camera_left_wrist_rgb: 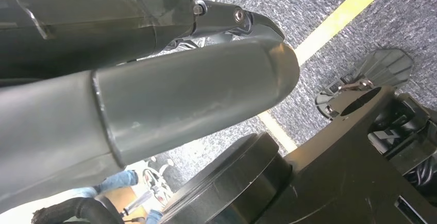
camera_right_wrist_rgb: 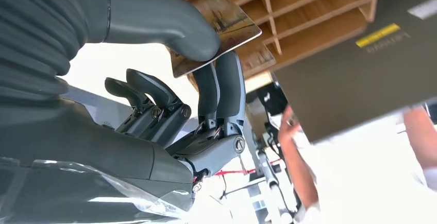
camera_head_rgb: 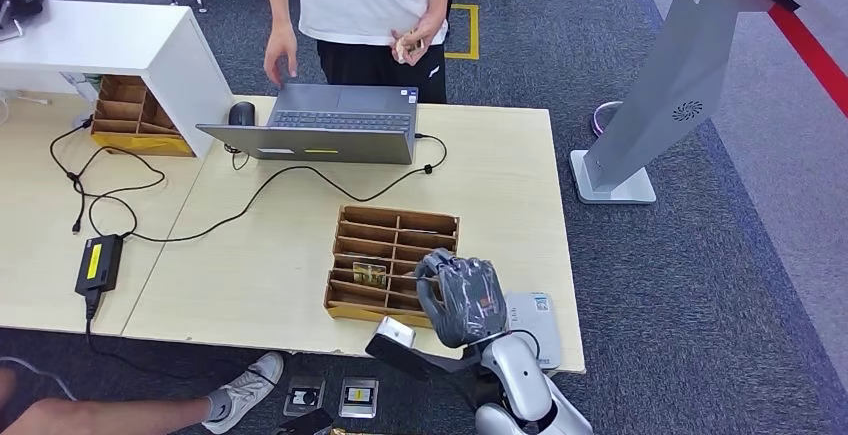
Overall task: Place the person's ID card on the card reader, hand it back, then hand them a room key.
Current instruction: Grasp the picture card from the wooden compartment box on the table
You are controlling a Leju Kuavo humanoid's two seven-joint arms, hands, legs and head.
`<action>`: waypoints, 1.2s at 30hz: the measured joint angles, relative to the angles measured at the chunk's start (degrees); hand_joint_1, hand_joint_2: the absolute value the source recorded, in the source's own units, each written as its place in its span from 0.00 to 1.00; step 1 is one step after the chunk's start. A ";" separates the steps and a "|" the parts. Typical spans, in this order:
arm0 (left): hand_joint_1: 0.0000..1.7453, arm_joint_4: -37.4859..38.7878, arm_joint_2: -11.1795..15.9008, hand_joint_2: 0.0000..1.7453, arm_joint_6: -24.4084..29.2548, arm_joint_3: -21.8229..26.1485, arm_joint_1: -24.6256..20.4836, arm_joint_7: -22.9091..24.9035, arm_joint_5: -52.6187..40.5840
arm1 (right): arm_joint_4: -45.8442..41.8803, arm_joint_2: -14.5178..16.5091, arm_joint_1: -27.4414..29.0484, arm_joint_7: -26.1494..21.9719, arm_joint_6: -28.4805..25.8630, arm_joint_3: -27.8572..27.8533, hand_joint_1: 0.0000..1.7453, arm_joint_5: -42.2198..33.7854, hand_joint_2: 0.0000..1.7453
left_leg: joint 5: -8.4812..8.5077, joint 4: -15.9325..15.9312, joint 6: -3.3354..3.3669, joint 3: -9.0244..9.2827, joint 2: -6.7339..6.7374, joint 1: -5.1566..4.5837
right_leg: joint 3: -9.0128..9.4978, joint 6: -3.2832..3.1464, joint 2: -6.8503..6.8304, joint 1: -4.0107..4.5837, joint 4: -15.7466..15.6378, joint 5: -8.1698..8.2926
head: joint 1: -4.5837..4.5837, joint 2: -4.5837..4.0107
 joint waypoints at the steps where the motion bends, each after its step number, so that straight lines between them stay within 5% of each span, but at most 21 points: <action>1: 0.00 0.00 0.00 0.00 0.01 0.00 0.00 -0.01 0.00 | -0.78 -0.12 0.05 0.00 0.00 -0.14 1.00 0.02 1.00 | 0.00 0.00 0.00 0.00 0.00 0.00 | 0.00 0.00 0.00 0.00 0.00 0.00 | 0.00 0.00; 27: 0.00 -0.07 0.13 0.00 1.02 1.01 2.73 -1.39 0.67 | -18.26 -4.20 0.86 0.54 -0.78 -4.20 1.00 1.32 1.00 | 0.00 0.00 0.00 0.00 0.07 0.00 | 0.00 0.00 0.03 0.00 0.00 0.00 | -0.01 0.00; 36: 0.00 -0.52 0.26 0.00 1.20 1.49 3.69 -1.60 0.92 | -17.73 -3.91 -4.43 -2.49 -1.19 -4.87 1.00 -1.06 1.00 | 0.00 0.00 0.00 -0.02 0.06 0.00 | 0.01 0.02 0.03 0.00 0.02 0.02 | -0.01 0.00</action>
